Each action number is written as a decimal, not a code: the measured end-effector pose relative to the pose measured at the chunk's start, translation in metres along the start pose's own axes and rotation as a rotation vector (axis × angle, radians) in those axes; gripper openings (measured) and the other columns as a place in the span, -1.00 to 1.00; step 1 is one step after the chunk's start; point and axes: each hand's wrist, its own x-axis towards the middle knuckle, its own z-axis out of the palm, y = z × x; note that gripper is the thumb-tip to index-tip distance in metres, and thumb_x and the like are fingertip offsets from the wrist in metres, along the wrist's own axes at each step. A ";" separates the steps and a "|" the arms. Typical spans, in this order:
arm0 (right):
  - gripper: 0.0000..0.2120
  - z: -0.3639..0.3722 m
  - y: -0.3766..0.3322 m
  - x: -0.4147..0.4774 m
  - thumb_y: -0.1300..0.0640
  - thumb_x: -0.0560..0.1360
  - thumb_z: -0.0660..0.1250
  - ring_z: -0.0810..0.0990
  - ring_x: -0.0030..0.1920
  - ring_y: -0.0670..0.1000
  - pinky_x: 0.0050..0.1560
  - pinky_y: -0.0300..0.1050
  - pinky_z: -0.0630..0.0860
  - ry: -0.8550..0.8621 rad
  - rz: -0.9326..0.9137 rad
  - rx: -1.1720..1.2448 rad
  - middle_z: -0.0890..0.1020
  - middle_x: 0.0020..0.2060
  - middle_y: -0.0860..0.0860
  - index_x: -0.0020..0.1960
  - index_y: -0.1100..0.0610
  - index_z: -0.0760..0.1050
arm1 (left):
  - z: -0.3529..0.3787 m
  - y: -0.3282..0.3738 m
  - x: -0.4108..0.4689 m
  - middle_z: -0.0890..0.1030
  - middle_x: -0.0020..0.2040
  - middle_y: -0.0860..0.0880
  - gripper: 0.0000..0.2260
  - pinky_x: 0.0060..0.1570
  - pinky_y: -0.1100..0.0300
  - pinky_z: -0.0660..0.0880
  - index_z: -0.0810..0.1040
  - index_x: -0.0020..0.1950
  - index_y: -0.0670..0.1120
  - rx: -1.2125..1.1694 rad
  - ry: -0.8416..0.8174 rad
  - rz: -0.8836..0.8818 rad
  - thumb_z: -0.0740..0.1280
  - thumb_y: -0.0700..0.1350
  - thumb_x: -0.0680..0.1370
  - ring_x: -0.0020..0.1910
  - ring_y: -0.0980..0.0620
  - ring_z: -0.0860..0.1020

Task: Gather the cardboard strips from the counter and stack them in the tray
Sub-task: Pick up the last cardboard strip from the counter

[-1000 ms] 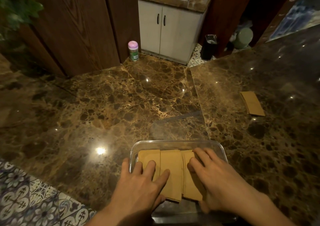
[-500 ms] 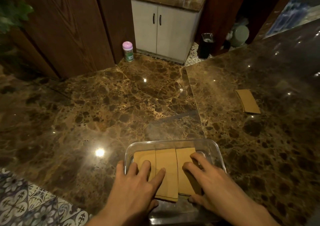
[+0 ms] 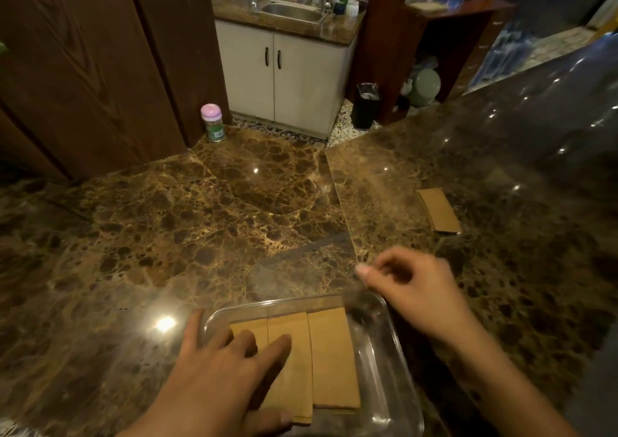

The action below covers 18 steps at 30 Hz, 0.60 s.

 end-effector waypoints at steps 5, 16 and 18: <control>-0.52 -0.021 0.078 0.105 -0.13 0.52 0.49 0.66 0.21 0.19 0.22 0.02 0.55 0.357 0.258 -0.157 0.72 0.15 0.14 0.32 0.11 0.59 | -0.062 0.006 0.052 0.65 0.06 0.23 -0.42 0.25 -0.12 0.43 0.43 0.38 0.27 -0.153 0.088 -0.019 0.03 0.51 0.49 0.05 0.13 0.66; -0.36 -0.031 0.134 0.176 -0.22 0.52 0.43 0.54 0.33 0.28 0.30 0.10 0.52 0.319 0.559 -0.400 0.60 0.29 0.21 0.43 0.12 0.36 | -0.012 0.050 0.258 0.70 -0.04 0.06 -0.71 0.01 0.14 0.57 0.63 0.13 0.04 -0.625 -0.174 0.119 0.39 0.19 0.54 -0.04 0.06 0.65; -0.39 -0.031 0.134 0.181 -0.18 0.54 0.41 0.51 0.36 0.29 0.32 0.13 0.49 0.292 0.550 -0.427 0.56 0.33 0.23 0.43 0.14 0.34 | 0.001 0.058 0.274 0.65 -0.15 0.11 -0.79 -0.09 0.17 0.54 0.62 0.02 0.07 -0.669 -0.219 0.116 0.40 0.17 0.53 -0.14 0.11 0.61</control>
